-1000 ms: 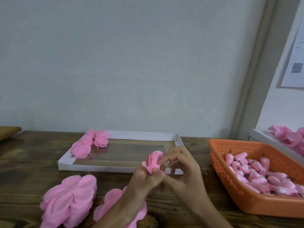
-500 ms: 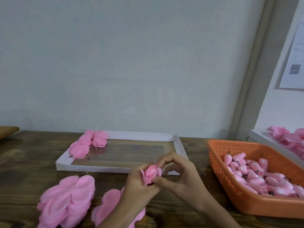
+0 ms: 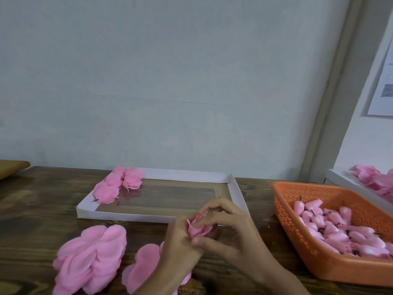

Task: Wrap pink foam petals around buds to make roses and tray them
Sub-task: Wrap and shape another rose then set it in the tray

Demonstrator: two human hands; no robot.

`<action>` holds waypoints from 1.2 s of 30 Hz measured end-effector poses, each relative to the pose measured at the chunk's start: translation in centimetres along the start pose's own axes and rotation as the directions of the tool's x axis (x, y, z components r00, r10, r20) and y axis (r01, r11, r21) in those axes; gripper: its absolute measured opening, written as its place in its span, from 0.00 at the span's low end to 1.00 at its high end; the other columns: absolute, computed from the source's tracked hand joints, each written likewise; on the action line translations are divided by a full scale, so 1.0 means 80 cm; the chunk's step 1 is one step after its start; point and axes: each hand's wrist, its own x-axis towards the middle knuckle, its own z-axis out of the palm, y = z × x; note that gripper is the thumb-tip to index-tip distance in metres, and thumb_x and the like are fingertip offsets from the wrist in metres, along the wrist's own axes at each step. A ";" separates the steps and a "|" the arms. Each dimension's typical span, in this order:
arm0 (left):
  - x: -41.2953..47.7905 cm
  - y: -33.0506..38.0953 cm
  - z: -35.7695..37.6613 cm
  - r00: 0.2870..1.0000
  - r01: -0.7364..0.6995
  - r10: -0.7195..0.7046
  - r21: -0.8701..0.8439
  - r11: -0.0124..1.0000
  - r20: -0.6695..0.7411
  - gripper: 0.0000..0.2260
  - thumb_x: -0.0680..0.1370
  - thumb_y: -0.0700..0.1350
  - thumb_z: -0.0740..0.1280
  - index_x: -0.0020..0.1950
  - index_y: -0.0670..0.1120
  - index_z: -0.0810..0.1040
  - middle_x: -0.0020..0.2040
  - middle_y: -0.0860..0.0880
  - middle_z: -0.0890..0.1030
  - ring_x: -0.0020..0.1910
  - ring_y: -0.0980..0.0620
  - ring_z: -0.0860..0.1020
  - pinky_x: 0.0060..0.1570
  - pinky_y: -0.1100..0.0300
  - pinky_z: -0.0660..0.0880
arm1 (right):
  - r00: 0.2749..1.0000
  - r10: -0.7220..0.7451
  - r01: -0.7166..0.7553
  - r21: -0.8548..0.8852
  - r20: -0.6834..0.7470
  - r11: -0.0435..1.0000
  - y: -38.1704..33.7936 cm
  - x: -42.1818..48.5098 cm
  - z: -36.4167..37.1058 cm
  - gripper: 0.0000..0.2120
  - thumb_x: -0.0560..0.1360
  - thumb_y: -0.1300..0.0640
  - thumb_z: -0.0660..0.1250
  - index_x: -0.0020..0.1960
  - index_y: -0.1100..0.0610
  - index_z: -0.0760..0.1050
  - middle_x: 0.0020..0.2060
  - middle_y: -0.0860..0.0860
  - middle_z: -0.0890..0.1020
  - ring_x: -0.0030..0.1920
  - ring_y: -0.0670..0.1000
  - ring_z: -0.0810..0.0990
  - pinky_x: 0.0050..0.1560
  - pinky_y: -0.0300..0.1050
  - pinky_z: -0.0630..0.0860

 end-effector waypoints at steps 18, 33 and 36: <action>-0.001 0.023 -0.001 0.977 0.212 -0.208 -0.160 0.964 0.043 0.34 0.49 0.73 0.82 0.42 0.49 0.86 0.25 0.46 0.76 0.21 0.51 0.73 0.24 0.61 0.71 | 0.991 0.120 -0.130 0.208 0.059 0.969 0.009 0.004 -0.020 0.19 0.72 0.60 0.81 0.60 0.47 0.83 0.55 0.49 0.85 0.54 0.56 0.83 0.46 0.55 0.85; -0.001 0.003 0.004 0.999 -0.007 0.005 -0.047 0.999 -0.040 0.04 0.68 0.52 0.77 0.41 0.55 0.87 0.35 0.50 0.85 0.38 0.52 0.84 0.37 0.57 0.81 | 0.998 0.028 -0.029 -0.013 -0.064 0.999 0.002 0.002 -0.010 0.16 0.71 0.44 0.80 0.58 0.42 0.84 0.50 0.38 0.86 0.51 0.50 0.82 0.47 0.45 0.81; 0.008 0.001 -0.004 0.955 0.144 -0.185 -0.183 0.973 -0.232 0.14 0.67 0.53 0.83 0.32 0.48 0.81 0.27 0.50 0.81 0.27 0.53 0.80 0.31 0.63 0.77 | 0.954 0.135 -0.101 0.138 -0.268 0.985 0.006 0.001 -0.006 0.15 0.71 0.41 0.78 0.55 0.45 0.83 0.51 0.45 0.86 0.50 0.51 0.83 0.49 0.43 0.80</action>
